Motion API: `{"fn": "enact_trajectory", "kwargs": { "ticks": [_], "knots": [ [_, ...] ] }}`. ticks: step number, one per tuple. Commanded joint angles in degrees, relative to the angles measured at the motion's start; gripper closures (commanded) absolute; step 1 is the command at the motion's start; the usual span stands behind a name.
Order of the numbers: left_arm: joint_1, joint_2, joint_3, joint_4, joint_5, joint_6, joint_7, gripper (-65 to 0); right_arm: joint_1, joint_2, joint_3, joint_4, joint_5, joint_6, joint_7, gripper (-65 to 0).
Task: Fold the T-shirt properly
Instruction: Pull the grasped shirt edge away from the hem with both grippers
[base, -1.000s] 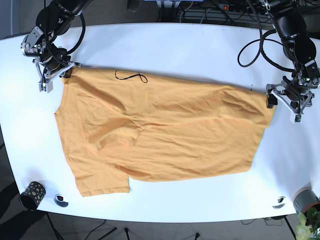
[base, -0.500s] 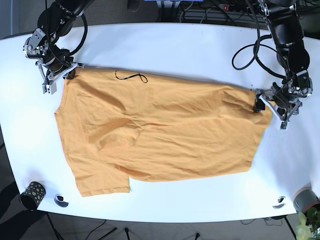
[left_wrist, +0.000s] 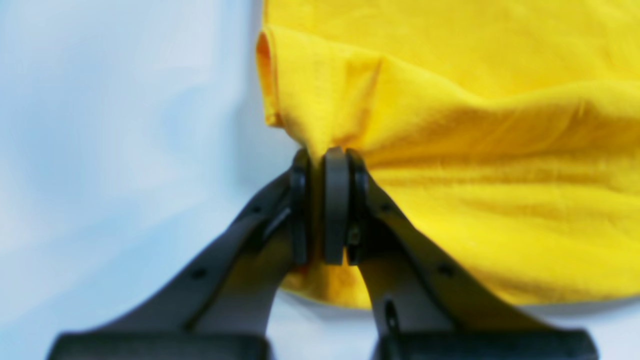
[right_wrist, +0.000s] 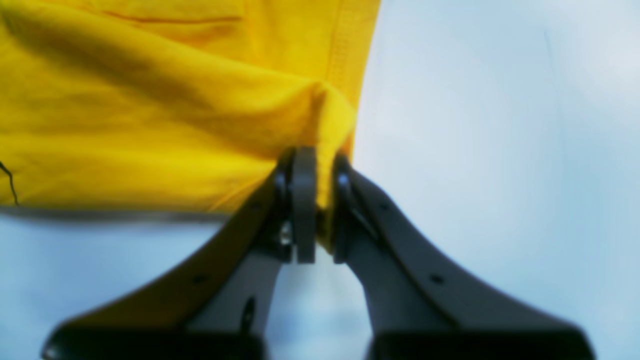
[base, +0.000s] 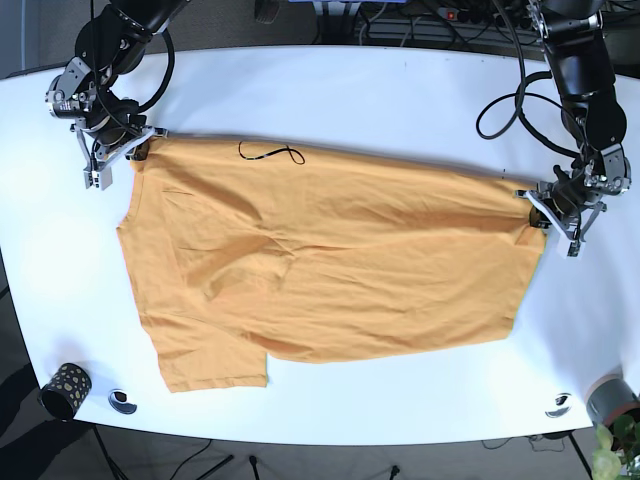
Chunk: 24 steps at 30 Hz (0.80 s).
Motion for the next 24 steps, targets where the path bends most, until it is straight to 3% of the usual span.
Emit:
{"fn": "enact_trajectory", "kwargs": {
  "ticks": [1, 6, 10, 16, 21, 24],
  "knots": [
    [1.6, -1.5, -2.1, 2.5, 2.0, 0.5, 2.2, 0.0, 0.1, -0.4, 0.1, 2.2, 0.6, 0.21, 0.9, -3.5],
    [8.3, -2.0, -8.4, 10.9, 2.0, 0.4, 5.3, 0.0, -2.4, -0.8, 0.1, 5.6, 0.6, 0.21, 0.8, -3.5],
    [13.3, -2.0, -10.6, 16.0, 2.3, -2.4, 6.7, 0.0, -4.8, -2.1, 0.1, 8.7, 0.6, 0.21, 0.6, -3.5],
    [20.1, -1.6, -14.3, 21.2, 2.3, -5.3, 6.9, 0.0, -7.2, -2.2, 0.1, 12.2, 0.6, 0.30, -4.5, -3.5],
    [25.7, -1.6, -14.5, 25.6, 2.3, -5.5, 6.9, 0.0, -10.9, -2.3, 0.1, 16.2, 0.6, 3.95, -6.3, -3.5],
    [28.3, -1.5, -14.5, 28.3, 2.2, -5.5, 6.9, 0.0, -12.4, -2.4, 0.1, 17.0, 0.6, 3.95, -6.4, -3.5]
  ]
}}
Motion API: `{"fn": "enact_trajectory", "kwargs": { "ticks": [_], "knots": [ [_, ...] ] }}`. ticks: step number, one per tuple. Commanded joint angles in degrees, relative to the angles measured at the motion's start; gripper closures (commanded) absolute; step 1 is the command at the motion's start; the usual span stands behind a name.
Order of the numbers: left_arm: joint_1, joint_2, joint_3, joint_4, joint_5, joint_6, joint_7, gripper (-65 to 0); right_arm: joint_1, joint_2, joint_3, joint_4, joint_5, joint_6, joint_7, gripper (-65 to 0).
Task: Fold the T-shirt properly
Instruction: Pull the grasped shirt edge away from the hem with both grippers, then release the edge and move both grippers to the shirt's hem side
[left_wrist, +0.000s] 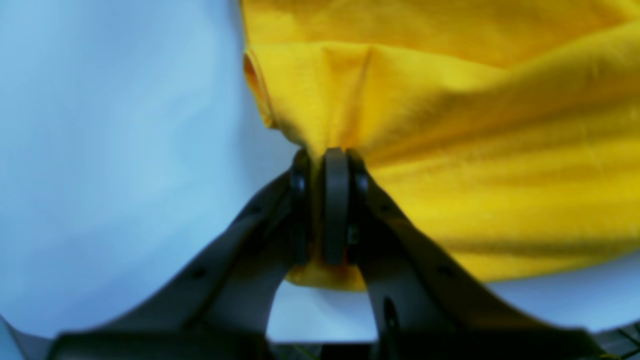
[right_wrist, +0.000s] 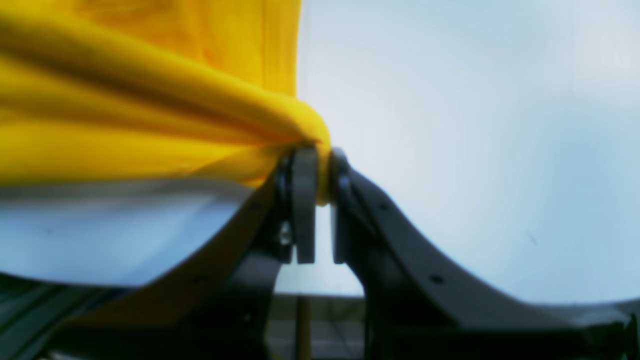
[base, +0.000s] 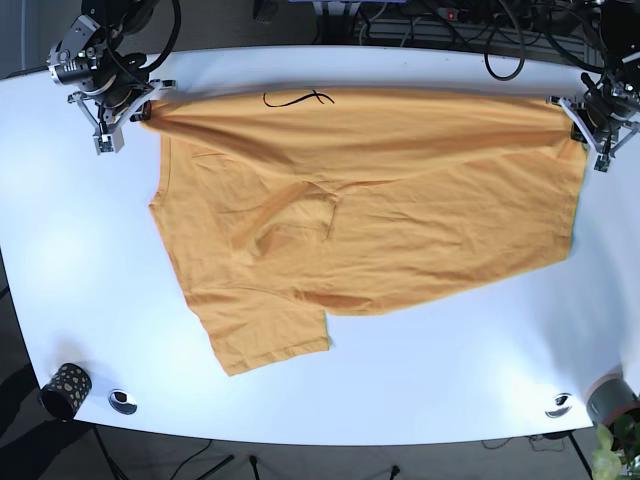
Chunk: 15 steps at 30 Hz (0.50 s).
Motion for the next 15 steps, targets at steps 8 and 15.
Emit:
{"fn": "enact_trajectory", "kwargs": {
  "ticks": [8, 15],
  "knots": [
    [5.2, -0.2, -0.6, 5.0, 0.1, 0.0, -0.7, -3.2, -4.4, 0.6, 0.3, 1.6, 0.0, -0.07, 0.3, -3.6],
    [4.9, 0.5, -3.1, 5.7, -0.1, 0.1, -0.7, -36.8, -5.6, 0.6, 0.3, 1.8, 0.0, -0.07, 0.3, -19.3]
  ]
}}
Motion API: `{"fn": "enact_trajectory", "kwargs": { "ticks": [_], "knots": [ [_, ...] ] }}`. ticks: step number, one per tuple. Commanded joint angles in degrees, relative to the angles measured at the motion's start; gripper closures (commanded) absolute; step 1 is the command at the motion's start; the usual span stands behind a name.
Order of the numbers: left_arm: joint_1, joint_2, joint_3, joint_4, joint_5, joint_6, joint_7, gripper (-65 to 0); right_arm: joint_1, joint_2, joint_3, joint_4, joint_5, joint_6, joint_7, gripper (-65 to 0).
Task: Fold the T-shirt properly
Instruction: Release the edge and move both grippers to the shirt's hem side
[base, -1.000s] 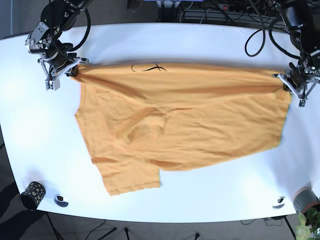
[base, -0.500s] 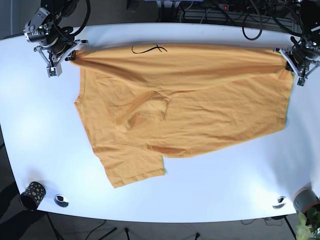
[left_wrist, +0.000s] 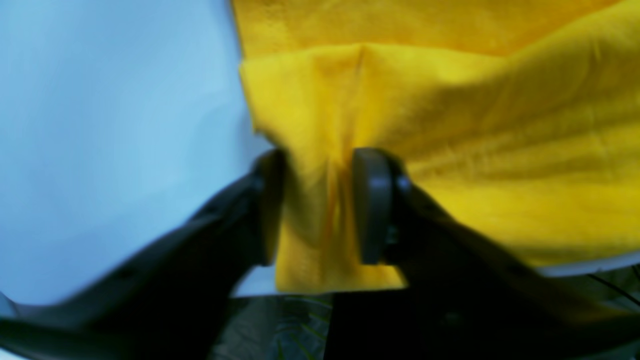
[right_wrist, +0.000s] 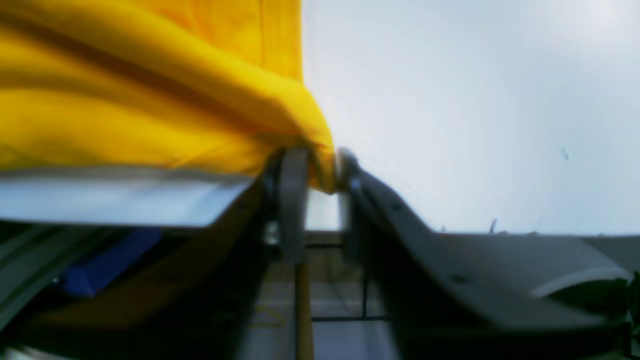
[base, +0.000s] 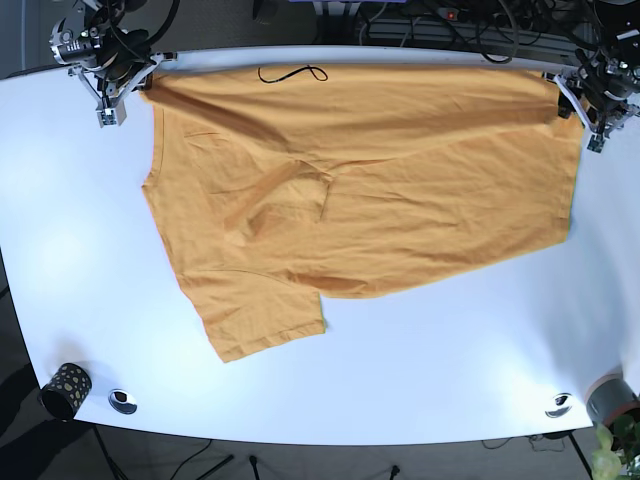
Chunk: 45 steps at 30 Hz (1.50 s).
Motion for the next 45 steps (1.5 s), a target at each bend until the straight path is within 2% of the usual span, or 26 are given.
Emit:
{"fn": "enact_trajectory", "kwargs": {
  "ticks": [1, 3, 5, 6, 8, 14, 19, 22, 29, 32, 35, 39, 45],
  "knots": [
    [-0.2, -0.1, -2.2, 1.2, 0.0, 0.2, -0.7, -40.6, -0.3, 0.6, 0.3, 1.9, 0.4, 0.01, 0.6, -25.2],
    [-0.9, 1.2, -4.0, 1.4, 0.0, 0.2, -0.7, -46.5, -0.3, 0.6, 0.3, 3.0, 0.4, 0.01, 0.6, -36.3],
    [-3.1, 1.8, -5.9, 2.5, -0.1, 0.1, -0.7, -47.8, 0.1, 0.6, 0.5, 3.8, 0.4, 0.01, 0.6, -44.1],
    [-3.7, 1.9, -6.6, 3.0, -0.1, 0.1, -0.7, -48.1, 0.3, 0.6, 0.5, 3.9, 0.4, 0.01, 0.7, -45.2],
    [-4.7, 2.0, -7.5, 3.5, -0.3, 0.1, -0.7, -48.2, 2.5, 0.7, 0.5, 3.9, 0.4, 0.01, 0.7, -45.2],
    [-10.9, 2.0, -8.2, 3.3, -4.8, 0.1, -0.7, -48.2, 9.1, 0.8, 0.3, 3.7, 0.4, 0.01, 0.6, -45.2],
    [-17.3, 3.0, -5.9, 1.7, -4.3, 0.3, -0.7, -47.9, 14.8, 0.9, 0.3, 3.6, 0.0, 0.01, 0.6, -45.2],
    [-21.7, 3.0, -4.3, -2.1, -1.8, 0.4, -0.8, -47.9, 18.0, 1.0, 0.2, 1.9, -0.1, 0.01, 0.6, -45.2],
    [-32.9, 4.3, -2.1, -12.9, 7.3, 0.5, -1.3, -47.8, 27.5, 6.9, 0.1, -12.2, -0.1, 0.01, 1.1, -45.2],
    [-37.6, 4.4, -2.0, -19.4, 10.4, 0.5, -3.4, -47.8, 32.3, 9.0, 0.1, -19.0, -0.1, 0.01, 3.2, -45.2],
    [-40.5, 4.4, -2.0, -23.7, 10.7, 0.5, -5.0, -47.8, 36.9, 11.4, 0.0, -26.2, -0.1, 0.01, 5.5, -45.2],
    [-43.4, 4.5, -1.9, -28.2, 10.7, 0.5, -5.5, -47.8, 43.2, 15.9, -4.5, -38.8, -0.1, 0.01, 10.1, -45.2],
    [-46.5, 4.5, -1.9, -34.9, 10.6, 0.5, -5.6, -47.8, 51.2, 19.6, -10.8, -56.6, -0.1, 0.01, 21.8, -45.2]
  ]
}}
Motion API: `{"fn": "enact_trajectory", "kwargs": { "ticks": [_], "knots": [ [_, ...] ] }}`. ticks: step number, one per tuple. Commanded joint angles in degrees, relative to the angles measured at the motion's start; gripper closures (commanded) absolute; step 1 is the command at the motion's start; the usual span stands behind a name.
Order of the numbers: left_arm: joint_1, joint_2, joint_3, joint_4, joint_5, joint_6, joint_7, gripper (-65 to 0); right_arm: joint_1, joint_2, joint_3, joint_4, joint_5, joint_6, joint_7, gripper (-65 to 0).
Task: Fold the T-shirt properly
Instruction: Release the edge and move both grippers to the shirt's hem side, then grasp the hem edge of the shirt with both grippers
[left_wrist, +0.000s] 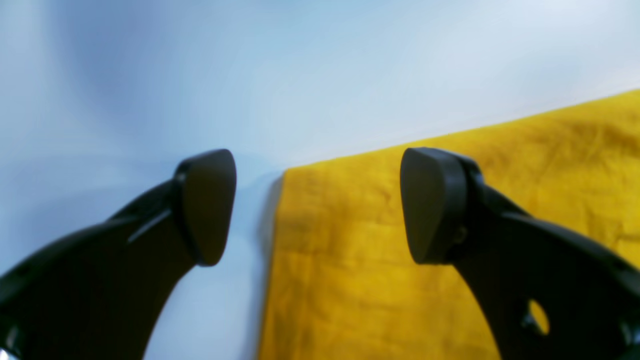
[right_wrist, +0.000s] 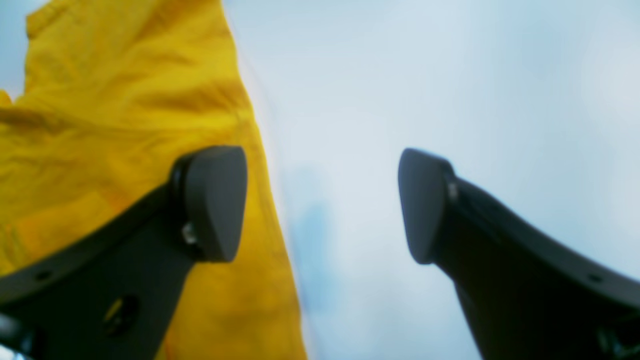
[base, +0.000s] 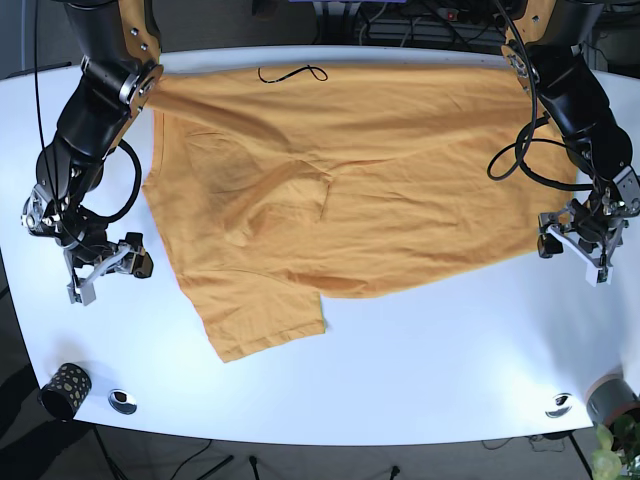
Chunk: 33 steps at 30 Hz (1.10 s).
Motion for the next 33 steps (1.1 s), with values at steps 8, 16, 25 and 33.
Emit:
{"fn": "enact_trajectory", "kwargs": {
  "ticks": [8, 16, 25, 33],
  "knots": [
    [-1.1, -1.0, -0.5, -0.1, -0.8, 0.0, -1.1, -47.8, 11.2, 4.3, -11.7, -25.1, 0.9, 0.32, 20.4, -45.2],
    [2.6, -1.1, -0.5, 5.4, -0.9, -0.1, -0.7, -47.8, 13.1, 3.2, -18.4, -30.8, 0.9, 0.01, 27.1, -45.2],
    [4.8, -0.1, -0.5, 9.5, -0.8, -0.1, -0.7, -47.9, 10.7, 1.0, -19.8, -30.6, 0.9, -1.84, 28.5, -45.2],
    [4.1, -0.2, -0.5, 3.7, -0.8, -0.1, -1.0, -48.3, 10.7, -0.2, -19.8, -30.6, 0.9, -1.84, 28.3, -34.4]
  ]
}}
